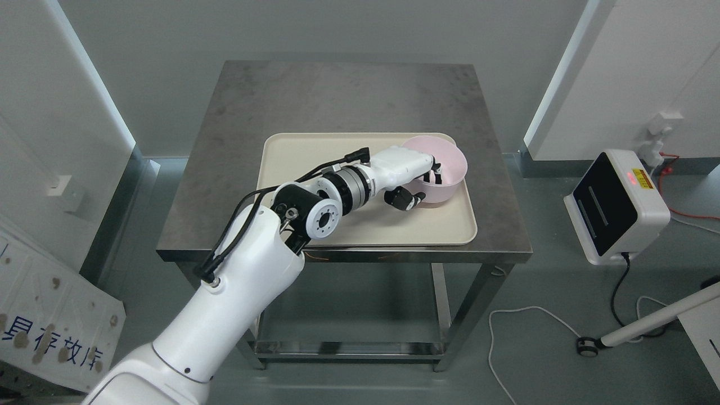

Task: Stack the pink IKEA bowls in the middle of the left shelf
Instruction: 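Grasp the stacked pink bowls with the left hand and lift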

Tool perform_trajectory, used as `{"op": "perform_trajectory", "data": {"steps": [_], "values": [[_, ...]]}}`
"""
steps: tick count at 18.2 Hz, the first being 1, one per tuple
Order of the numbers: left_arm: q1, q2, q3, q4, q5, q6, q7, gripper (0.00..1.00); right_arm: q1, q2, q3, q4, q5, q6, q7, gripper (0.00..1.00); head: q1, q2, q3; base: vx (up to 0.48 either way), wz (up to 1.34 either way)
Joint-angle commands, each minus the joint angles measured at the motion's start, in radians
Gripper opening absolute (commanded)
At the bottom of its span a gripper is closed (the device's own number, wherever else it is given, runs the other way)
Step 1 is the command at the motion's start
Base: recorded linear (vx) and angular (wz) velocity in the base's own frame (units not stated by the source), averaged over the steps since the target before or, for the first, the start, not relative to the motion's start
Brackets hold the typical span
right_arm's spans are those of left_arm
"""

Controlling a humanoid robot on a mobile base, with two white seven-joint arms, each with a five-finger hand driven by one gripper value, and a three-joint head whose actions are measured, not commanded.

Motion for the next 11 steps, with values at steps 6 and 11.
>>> {"op": "perform_trajectory", "data": {"steps": [6, 11], "values": [[0.105, 0.018, 0.362, -0.205, 0.102, -0.170, 0.003, 0.04, 0.000, -0.017, -0.009, 0.000, 0.008, 0.001, 0.001, 1.00, 0.0000, 0.000, 0.000, 0.000, 0.00], [0.124, 0.018, 0.369, -0.242, 0.107, -0.230, -0.020, 0.04, 0.000, -0.017, -0.009, 0.000, 0.008, 0.001, 0.001, 1.00, 0.0000, 0.000, 0.000, -0.001, -0.01]]}}
